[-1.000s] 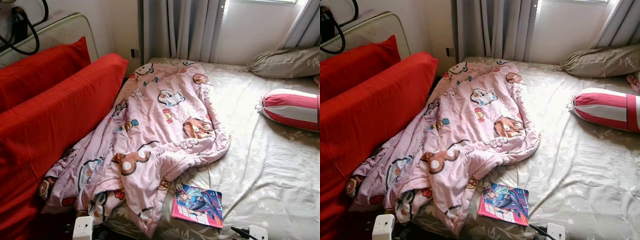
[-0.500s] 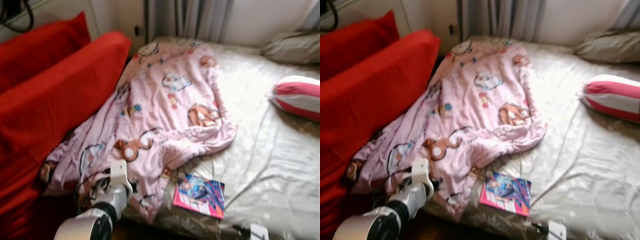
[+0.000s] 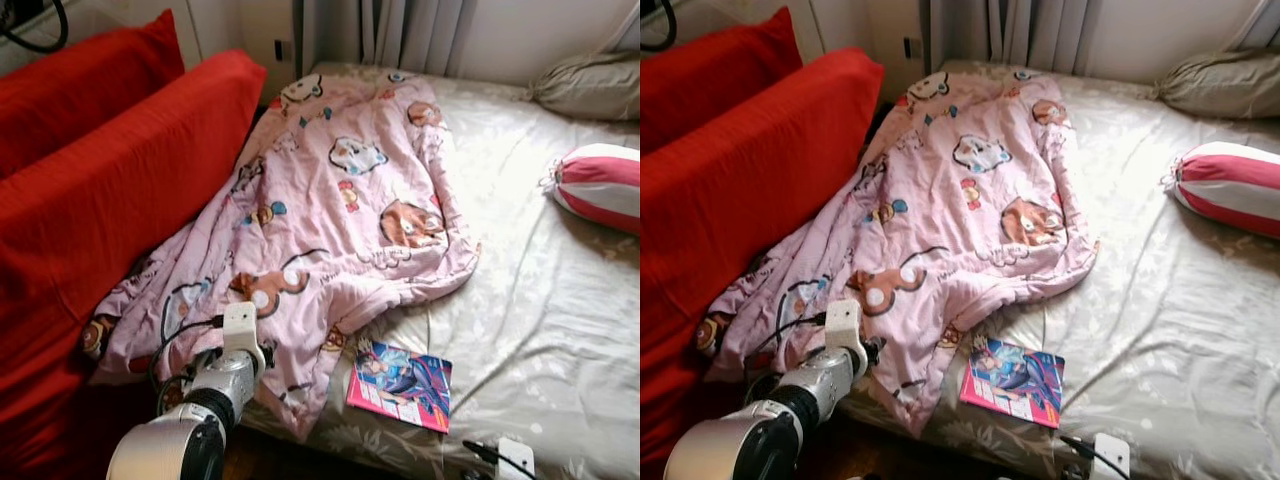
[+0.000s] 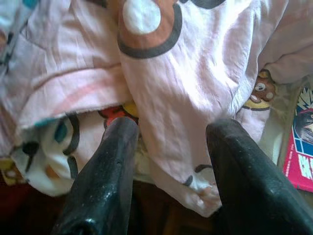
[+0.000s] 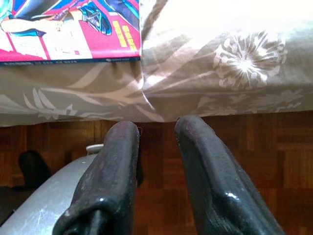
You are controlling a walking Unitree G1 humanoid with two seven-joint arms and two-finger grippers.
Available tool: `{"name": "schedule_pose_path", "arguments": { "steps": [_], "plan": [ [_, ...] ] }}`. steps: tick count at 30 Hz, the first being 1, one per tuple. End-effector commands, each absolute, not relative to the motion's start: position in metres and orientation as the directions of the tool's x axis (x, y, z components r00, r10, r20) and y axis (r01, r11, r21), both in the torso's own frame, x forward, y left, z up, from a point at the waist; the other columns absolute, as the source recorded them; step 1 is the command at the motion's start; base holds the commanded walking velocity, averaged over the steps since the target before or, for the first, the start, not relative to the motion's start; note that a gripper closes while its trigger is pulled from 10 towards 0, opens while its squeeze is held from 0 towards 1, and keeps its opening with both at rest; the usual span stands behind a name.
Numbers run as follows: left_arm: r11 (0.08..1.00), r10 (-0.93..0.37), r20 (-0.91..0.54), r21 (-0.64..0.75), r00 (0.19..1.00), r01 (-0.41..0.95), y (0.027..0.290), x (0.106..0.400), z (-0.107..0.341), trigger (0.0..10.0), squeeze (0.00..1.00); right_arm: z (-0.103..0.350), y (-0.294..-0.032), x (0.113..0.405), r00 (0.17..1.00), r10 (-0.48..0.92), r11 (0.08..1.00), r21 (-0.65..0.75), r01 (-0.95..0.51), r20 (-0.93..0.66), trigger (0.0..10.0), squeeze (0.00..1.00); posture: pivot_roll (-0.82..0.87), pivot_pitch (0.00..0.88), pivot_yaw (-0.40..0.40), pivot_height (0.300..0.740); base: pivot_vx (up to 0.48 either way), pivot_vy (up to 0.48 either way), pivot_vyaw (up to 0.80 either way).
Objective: Clean up the room
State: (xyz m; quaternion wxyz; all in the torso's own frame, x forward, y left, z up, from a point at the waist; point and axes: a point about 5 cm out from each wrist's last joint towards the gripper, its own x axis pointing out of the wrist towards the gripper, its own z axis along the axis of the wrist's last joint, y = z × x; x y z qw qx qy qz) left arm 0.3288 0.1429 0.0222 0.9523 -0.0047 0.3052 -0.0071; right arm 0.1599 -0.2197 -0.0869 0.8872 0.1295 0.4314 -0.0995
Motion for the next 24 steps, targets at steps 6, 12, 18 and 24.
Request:
{"name": "schedule_pose_path", "arguments": {
  "steps": [6,12,18,24],
  "plan": [
    [0.997,0.014,-0.567,0.074,0.823,0.034,0.141,0.325,0.018,10.0,0.00,-0.088,-0.225,0.154,0.595,-0.082,0.946,0.126,0.299,-0.800,10.0,0.00,-0.01,0.119,-0.065,0.740,0.000,0.000,0.00],
    [0.987,0.121,-0.491,0.155,0.862,-0.050,0.246,0.190,-0.048,10.0,0.00,-0.088,-0.226,0.153,0.596,-0.086,0.945,0.125,0.303,-0.798,10.0,0.00,0.01,0.083,-0.071,0.740,0.000,0.000,0.00],
    [0.994,0.048,-0.304,0.111,0.952,-0.015,0.232,0.238,-0.014,10.0,0.00,-0.089,-0.226,0.151,0.588,-0.090,0.944,0.120,0.309,-0.803,10.0,0.00,0.01,0.066,-0.066,0.740,0.000,0.000,0.00],
    [0.998,0.024,-0.321,0.061,0.947,-0.005,0.225,0.241,-0.015,10.0,0.00,-0.092,-0.223,0.146,0.582,-0.087,0.939,0.129,0.320,-0.808,10.0,0.00,0.02,0.032,-0.050,0.740,0.000,0.000,0.00]
  ]
}}
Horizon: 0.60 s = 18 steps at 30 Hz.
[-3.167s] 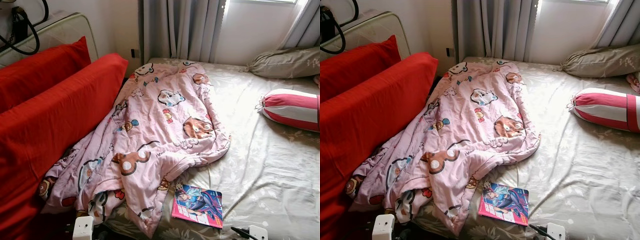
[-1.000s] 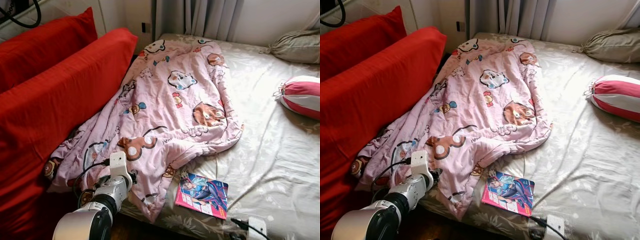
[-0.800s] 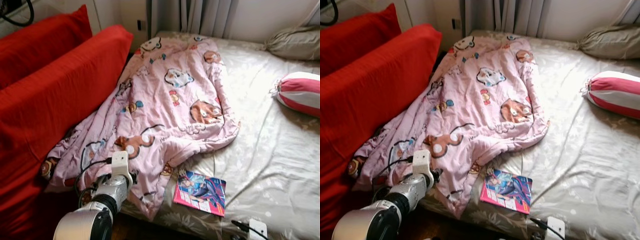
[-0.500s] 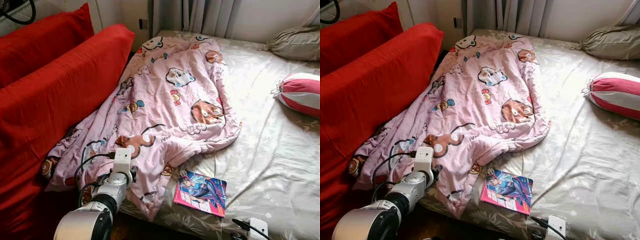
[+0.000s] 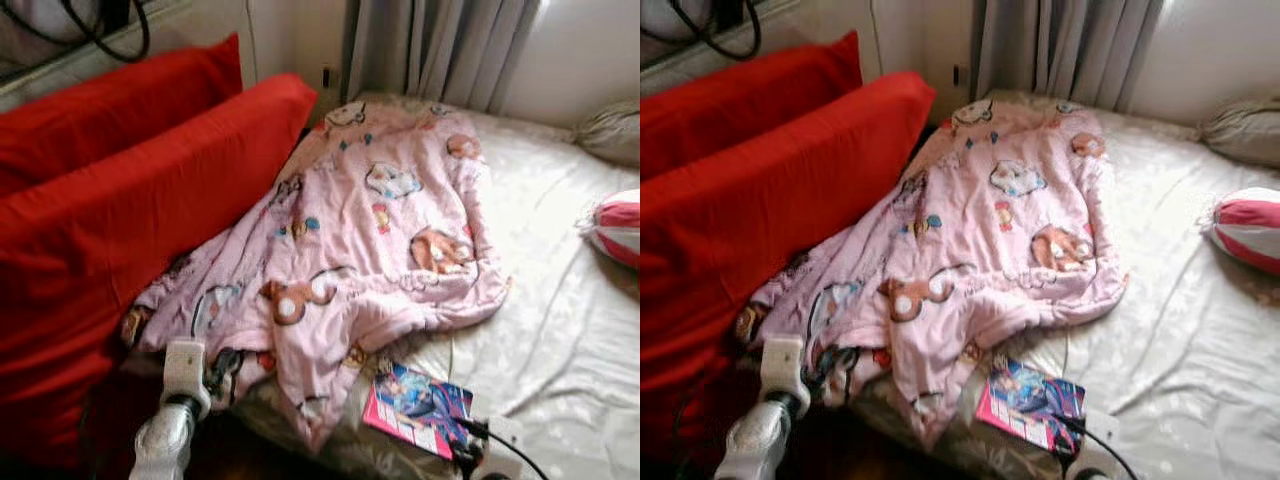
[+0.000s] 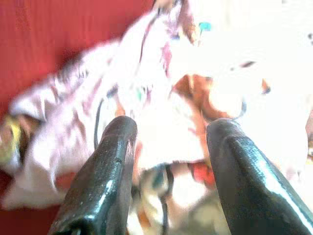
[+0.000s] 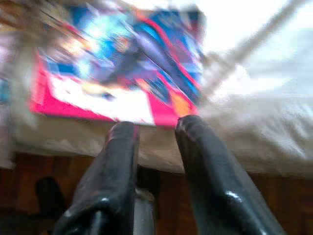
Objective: Clean up the room
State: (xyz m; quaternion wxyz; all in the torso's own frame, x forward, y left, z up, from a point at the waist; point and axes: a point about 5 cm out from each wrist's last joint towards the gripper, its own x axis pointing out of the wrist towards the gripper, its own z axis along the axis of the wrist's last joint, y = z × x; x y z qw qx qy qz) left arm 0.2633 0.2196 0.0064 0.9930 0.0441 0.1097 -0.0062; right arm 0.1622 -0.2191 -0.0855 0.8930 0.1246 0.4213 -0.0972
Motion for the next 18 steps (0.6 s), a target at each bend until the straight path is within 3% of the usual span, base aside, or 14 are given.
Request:
{"name": "schedule_pose_path", "arguments": {
  "steps": [1,5,7,13,16,18],
  "plan": [
    [0.998,0.029,-0.338,0.058,0.941,-0.010,0.227,0.235,-0.019,10.0,0.00,-0.092,-0.223,0.146,0.582,-0.087,0.937,0.132,0.323,-0.808,10.0,0.00,0.02,0.022,-0.050,0.740,0.000,0.000,0.00],
    [0.997,0.074,-0.481,0.014,0.874,-0.077,0.236,0.204,-0.045,10.0,0.00,-0.093,-0.221,0.143,0.578,-0.081,0.937,0.135,0.321,-0.812,10.0,0.00,0.03,0.005,-0.054,0.740,0.000,0.000,0.00],
    [0.996,0.081,-0.623,0.034,0.778,-0.077,0.238,0.175,-0.065,10.0,0.00,-0.094,-0.220,0.142,0.576,-0.080,0.936,0.137,0.323,-0.813,10.0,0.00,0.04,0.000,-0.049,0.740,0.000,0.000,0.00],
    [0.991,0.132,-0.777,0.081,0.615,-0.110,0.246,0.131,-0.087,10.0,0.00,-0.095,-0.217,0.141,0.579,-0.076,0.935,0.144,0.324,-0.812,10.0,0.00,0.04,0.005,-0.036,0.740,0.000,0.000,0.00],
    [0.992,0.128,-0.791,0.087,0.599,-0.097,0.247,0.126,-0.089,10.0,0.00,-0.095,-0.216,0.141,0.579,-0.074,0.936,0.144,0.321,-0.812,10.0,0.00,0.04,0.004,-0.035,0.740,0.000,0.000,0.00],
    [0.988,0.137,-0.761,0.063,0.634,-0.138,0.248,0.133,-0.086,10.0,0.00,-0.094,-0.214,0.143,0.586,-0.067,0.937,0.151,0.315,-0.807,10.0,0.00,0.04,0.012,-0.033,0.740,0.000,0.000,0.00]
  ]
}}
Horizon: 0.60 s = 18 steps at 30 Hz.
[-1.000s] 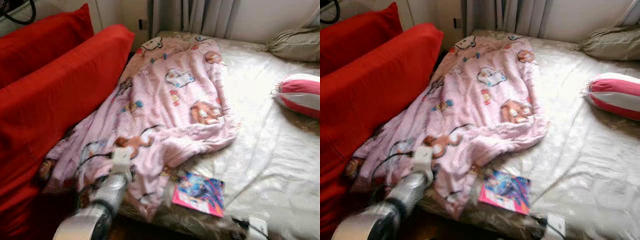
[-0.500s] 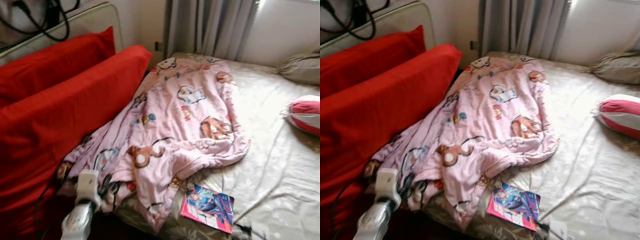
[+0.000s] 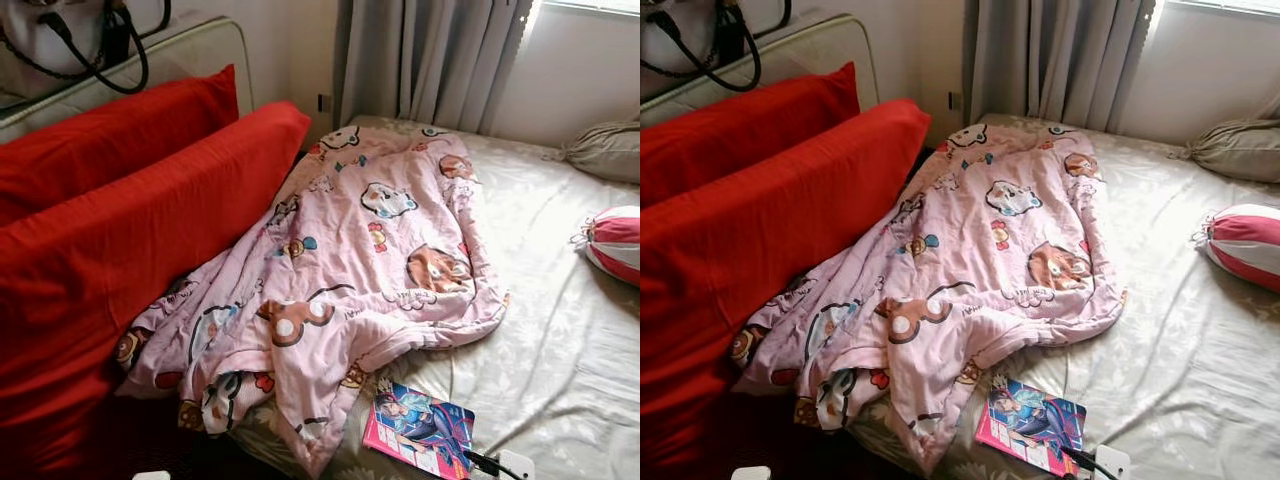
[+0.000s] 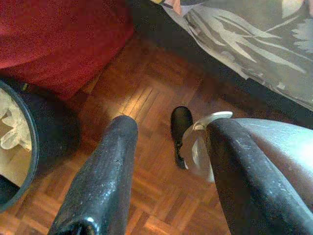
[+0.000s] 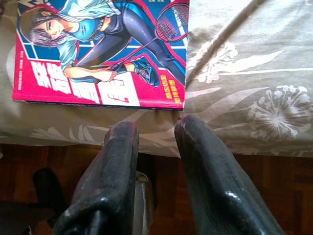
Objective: Clean up the room
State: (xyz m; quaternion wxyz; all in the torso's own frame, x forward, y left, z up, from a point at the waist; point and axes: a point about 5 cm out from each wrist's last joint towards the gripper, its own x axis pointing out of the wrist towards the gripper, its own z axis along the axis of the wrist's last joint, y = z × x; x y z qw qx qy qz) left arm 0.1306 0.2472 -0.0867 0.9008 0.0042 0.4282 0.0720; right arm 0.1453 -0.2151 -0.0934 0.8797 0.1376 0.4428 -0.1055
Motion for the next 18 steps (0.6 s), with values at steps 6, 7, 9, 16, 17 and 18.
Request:
{"name": "schedule_pose_path", "arguments": {
  "steps": [6,7,9,16,17,18],
  "plan": [
    [0.992,0.102,-0.746,0.031,0.658,-0.118,0.241,0.144,-0.083,10.0,0.00,-0.093,-0.215,0.145,0.595,-0.066,0.942,0.146,0.302,-0.801,10.0,0.00,0.03,0.024,-0.028,0.740,0.000,0.000,0.00],
    [0.993,0.092,-0.741,0.021,0.665,-0.114,0.238,0.146,-0.083,10.0,0.00,-0.093,-0.216,0.145,0.600,-0.066,0.948,0.138,0.287,-0.798,10.0,0.00,0.03,0.026,-0.033,0.740,0.000,0.000,0.00],
    [0.994,0.079,-0.736,0.006,0.673,-0.111,0.234,0.148,-0.083,10.0,0.00,-0.092,-0.218,0.145,0.606,-0.069,0.948,0.137,0.288,-0.792,10.0,0.00,0.02,0.039,-0.042,0.740,0.000,0.000,0.00],
    [0.995,0.069,-0.759,0.002,0.647,-0.104,0.237,0.143,-0.085,10.0,0.00,-0.090,-0.219,0.147,0.621,-0.050,0.974,0.098,0.203,-0.783,10.0,0.00,0.01,0.078,-0.033,0.740,0.000,0.000,0.00],
    [0.995,0.068,-0.763,0.006,0.643,-0.099,0.238,0.141,-0.085,10.0,0.00,-0.090,-0.219,0.147,0.622,-0.052,0.974,0.099,0.206,-0.781,10.0,0.00,0.01,0.086,-0.031,0.740,0.000,0.000,0.00],
    [0.995,0.070,-0.764,0.007,0.641,-0.100,0.239,0.140,-0.085,10.0,0.00,-0.090,-0.219,0.147,0.622,-0.058,0.972,0.097,0.213,-0.781,10.0,0.00,0.01,0.089,-0.031,0.740,0.000,0.000,0.00]
  ]
}}
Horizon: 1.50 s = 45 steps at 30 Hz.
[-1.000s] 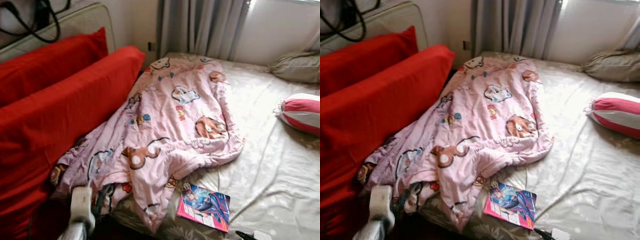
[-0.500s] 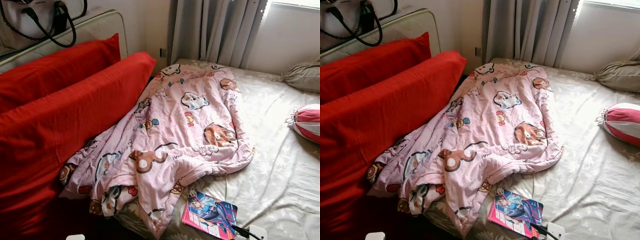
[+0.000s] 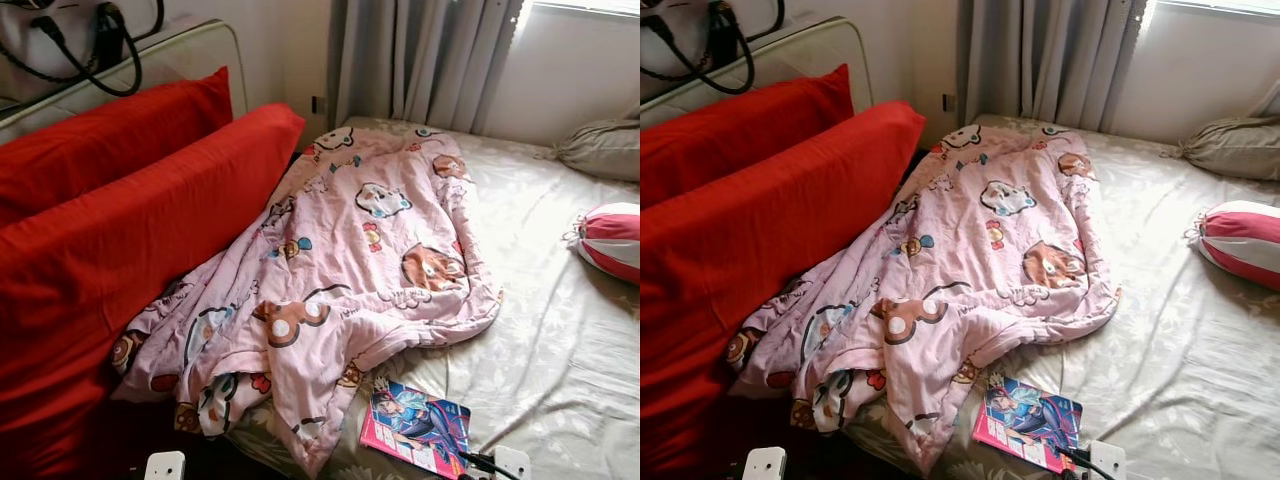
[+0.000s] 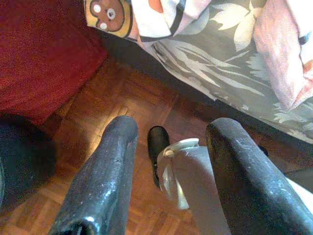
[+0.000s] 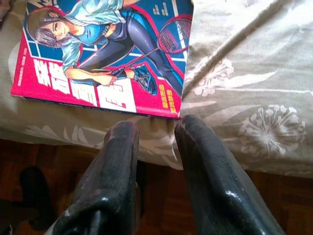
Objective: Clean up the room
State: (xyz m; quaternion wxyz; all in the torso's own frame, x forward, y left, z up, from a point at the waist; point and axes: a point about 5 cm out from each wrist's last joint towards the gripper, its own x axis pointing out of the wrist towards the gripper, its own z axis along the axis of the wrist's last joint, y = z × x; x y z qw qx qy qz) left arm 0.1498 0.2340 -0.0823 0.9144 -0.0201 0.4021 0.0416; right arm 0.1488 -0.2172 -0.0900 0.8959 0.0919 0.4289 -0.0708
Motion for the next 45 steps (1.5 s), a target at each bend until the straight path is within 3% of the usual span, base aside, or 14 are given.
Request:
{"name": "schedule_pose_path", "arguments": {
  "steps": [1,9,15,26,31,35,40,45],
  "plan": [
    [0.995,0.073,-0.766,0.009,0.639,-0.103,0.241,0.139,-0.086,10.0,0.00,-0.091,-0.219,0.146,0.622,-0.068,0.969,0.097,0.228,-0.780,10.0,0.00,0.01,0.090,-0.029,0.740,0.000,0.000,0.00],
    [0.988,0.103,-0.771,0.008,0.628,-0.153,0.256,0.127,-0.085,10.0,0.00,-0.093,-0.221,0.141,0.592,-0.076,0.977,0.059,0.205,-0.802,10.0,0.00,0.00,0.089,-0.032,0.740,0.000,0.000,0.00],
    [0.986,0.115,-0.773,0.012,0.624,-0.167,0.267,0.124,-0.083,10.0,0.00,-0.094,-0.222,0.137,0.582,-0.095,0.973,0.047,0.225,-0.808,10.0,0.00,0.00,0.086,-0.035,0.711,0.000,0.000,0.00],
    [0.982,0.117,-0.774,-0.005,0.622,-0.191,0.254,0.130,-0.086,10.0,0.00,-0.093,-0.222,0.138,0.588,-0.092,0.977,0.041,0.209,-0.804,10.0,0.00,0.01,0.111,-0.042,0.671,0.000,0.000,0.00],
    [0.981,0.107,-0.751,-0.025,0.652,-0.190,0.246,0.139,-0.084,10.0,0.00,-0.093,-0.222,0.139,0.593,-0.098,0.972,0.051,0.229,-0.799,10.0,0.00,0.01,0.125,-0.044,0.671,0.000,0.000,0.00],
    [0.983,0.094,-0.686,-0.050,0.722,-0.176,0.241,0.155,-0.077,10.0,0.00,-0.091,-0.223,0.142,0.621,-0.097,0.972,0.059,0.226,-0.778,10.0,0.00,0.00,0.139,-0.050,0.671,0.000,0.000,0.00],
    [0.985,0.098,-0.641,-0.044,0.761,-0.165,0.247,0.164,-0.069,10.0,0.00,-0.089,-0.223,0.145,0.644,-0.090,0.973,0.071,0.219,-0.760,10.0,0.00,0.00,0.142,-0.050,0.671,0.000,0.000,0.00],
    [0.990,0.093,-0.507,-0.047,0.857,-0.135,0.255,0.193,-0.048,10.0,0.00,-0.084,-0.221,0.152,0.694,-0.060,0.980,0.089,0.177,-0.718,10.0,0.00,-0.01,0.147,-0.046,0.671,0.000,0.000,0.00]
  ]
}}
